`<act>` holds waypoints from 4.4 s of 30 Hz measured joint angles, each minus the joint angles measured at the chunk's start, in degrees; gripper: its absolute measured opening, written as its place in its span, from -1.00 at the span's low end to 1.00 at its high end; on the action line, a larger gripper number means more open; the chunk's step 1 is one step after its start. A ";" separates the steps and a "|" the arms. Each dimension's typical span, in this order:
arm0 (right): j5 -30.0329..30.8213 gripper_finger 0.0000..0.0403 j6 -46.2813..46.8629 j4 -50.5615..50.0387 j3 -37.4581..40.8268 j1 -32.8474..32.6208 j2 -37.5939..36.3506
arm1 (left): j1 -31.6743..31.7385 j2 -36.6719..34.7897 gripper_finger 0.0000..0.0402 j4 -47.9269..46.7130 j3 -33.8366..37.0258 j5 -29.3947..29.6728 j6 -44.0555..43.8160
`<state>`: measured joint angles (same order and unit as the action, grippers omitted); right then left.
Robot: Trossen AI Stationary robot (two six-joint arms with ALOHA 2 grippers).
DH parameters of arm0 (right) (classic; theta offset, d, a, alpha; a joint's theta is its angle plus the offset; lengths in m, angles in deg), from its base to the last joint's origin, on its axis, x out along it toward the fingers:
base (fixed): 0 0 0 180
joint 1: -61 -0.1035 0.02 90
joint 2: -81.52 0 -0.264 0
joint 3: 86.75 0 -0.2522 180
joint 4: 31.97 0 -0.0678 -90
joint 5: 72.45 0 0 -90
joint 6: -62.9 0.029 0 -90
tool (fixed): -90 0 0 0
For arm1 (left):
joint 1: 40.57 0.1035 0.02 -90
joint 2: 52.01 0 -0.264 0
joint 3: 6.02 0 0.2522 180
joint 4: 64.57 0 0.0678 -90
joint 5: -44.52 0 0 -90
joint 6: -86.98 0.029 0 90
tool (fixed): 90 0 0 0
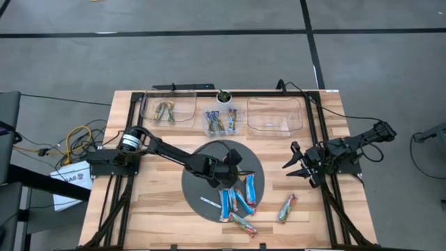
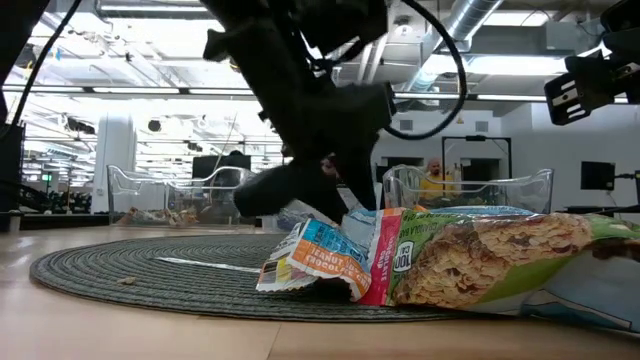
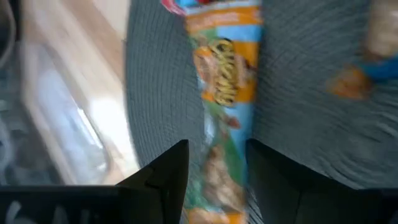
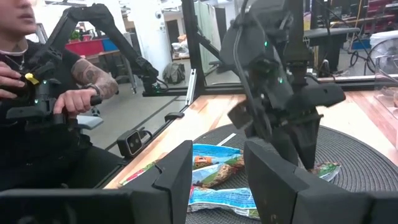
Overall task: Pick and place Granola Bars by type
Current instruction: Put the yellow granola bar into the left transparent bin
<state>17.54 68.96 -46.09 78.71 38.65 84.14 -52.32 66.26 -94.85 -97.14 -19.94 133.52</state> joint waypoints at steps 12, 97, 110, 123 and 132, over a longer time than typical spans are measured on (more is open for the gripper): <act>0.11 -0.32 0.00 0.51 0.04 0.00 -0.01 | 0.08 0.60 -0.24 0.09 0.00 -1.71 2.72; 0.00 -0.32 0.00 0.75 0.00 0.00 -0.01 | -0.77 2.65 -0.38 -7.99 -8.98 -0.39 1.84; 0.02 -0.32 0.02 0.75 0.00 0.00 -0.01 | 4.10 2.46 -0.38 -19.22 -15.13 -16.31 5.38; 0.02 -0.32 0.00 0.75 0.00 0.00 -0.01 | 6.67 4.05 -0.38 -24.11 -20.80 -17.78 5.06; 0.02 -0.32 0.00 0.51 -0.02 0.00 0.00 | 6.55 15.91 -0.38 -48.73 -46.63 -24.27 2.23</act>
<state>17.56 68.96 -45.58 78.69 38.65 84.15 -45.77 82.17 -143.58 -143.78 -44.20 135.76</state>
